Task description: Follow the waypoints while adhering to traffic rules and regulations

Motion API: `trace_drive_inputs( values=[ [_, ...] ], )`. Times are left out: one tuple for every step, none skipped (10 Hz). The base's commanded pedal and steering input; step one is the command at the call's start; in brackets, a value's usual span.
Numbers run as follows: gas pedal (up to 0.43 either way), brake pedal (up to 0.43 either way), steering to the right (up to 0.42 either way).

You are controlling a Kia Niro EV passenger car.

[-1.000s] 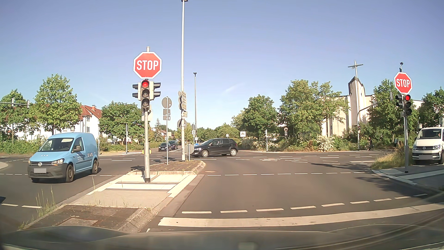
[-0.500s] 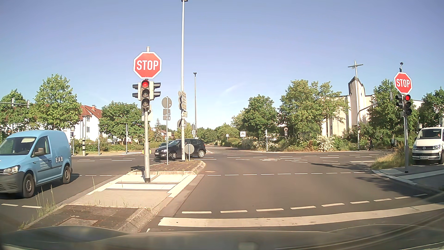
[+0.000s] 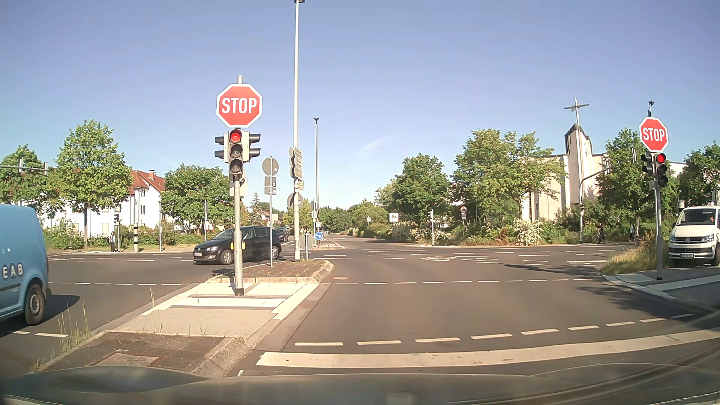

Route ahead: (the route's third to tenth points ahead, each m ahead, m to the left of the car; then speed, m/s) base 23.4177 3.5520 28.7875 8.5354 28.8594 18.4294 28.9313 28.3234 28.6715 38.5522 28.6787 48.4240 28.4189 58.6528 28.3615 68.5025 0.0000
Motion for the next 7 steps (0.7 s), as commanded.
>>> trace_drive_inputs(
  values=[
    [0.0, 0.305, 0.012],
    [0.0, 0.305, 0.012],
    [0.0, 0.305, 0.012],
    [0.0, 0.305, 0.012],
    [0.0, 0.305, 0.012],
    [0.0, 0.305, 0.012],
    [0.0, 0.305, 0.012]
  ],
)
